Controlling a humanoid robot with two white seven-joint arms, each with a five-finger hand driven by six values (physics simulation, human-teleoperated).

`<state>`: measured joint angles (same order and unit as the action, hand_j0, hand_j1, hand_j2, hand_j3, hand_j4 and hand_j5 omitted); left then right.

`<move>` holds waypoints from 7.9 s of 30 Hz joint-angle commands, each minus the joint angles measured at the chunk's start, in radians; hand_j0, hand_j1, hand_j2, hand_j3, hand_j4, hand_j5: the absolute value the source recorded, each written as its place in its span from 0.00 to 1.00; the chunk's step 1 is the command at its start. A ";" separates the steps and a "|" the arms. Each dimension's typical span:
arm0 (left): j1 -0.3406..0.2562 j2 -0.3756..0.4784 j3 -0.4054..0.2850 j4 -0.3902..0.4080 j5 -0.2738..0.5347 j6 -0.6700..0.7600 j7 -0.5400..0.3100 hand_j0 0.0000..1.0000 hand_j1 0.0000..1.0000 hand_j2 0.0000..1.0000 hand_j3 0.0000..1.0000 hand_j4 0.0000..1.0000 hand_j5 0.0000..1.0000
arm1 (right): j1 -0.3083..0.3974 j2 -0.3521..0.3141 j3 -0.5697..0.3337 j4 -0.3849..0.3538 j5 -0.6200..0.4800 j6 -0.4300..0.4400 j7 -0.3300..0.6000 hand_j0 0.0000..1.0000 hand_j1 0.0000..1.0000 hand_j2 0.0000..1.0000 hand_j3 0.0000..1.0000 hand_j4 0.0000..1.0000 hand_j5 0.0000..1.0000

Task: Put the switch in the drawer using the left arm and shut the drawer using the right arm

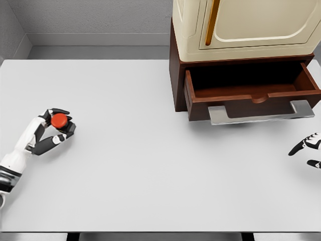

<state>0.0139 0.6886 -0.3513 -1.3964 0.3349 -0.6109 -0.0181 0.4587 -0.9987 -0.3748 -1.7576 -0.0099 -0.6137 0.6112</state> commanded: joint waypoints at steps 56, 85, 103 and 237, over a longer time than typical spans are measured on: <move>-0.241 -0.245 -0.002 -0.134 -0.086 0.000 -0.197 0.40 0.40 0.40 0.40 0.40 0.40 | 0.003 -0.006 -0.003 0.001 -0.001 0.003 0.000 0.65 0.65 0.65 0.65 0.65 0.65; -0.350 -0.425 -0.002 -0.151 -0.197 0.017 -0.203 0.38 0.38 0.38 0.38 0.38 0.38 | 0.009 -0.034 -0.072 0.001 -0.002 0.003 0.000 0.66 0.66 0.66 0.66 0.66 0.66; -0.397 -0.596 -0.006 -0.145 -0.395 0.083 -0.203 0.38 0.38 0.38 0.38 0.38 0.38 | 0.017 -0.041 -0.092 0.001 -0.002 0.003 0.000 0.66 0.66 0.66 0.66 0.66 0.66; -0.137 -0.138 0.362 -0.145 -0.671 0.000 -0.192 1.00 1.00 1.00 1.00 1.00 1.00 | -0.198 -0.069 0.131 0.010 0.008 0.003 0.000 0.63 0.63 0.63 0.63 0.63 0.63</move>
<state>-0.1288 0.5252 -0.0159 -1.5883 -0.3487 -0.6118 -0.2112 0.2547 -1.0665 -0.2524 -1.7483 0.0047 -0.6135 0.6121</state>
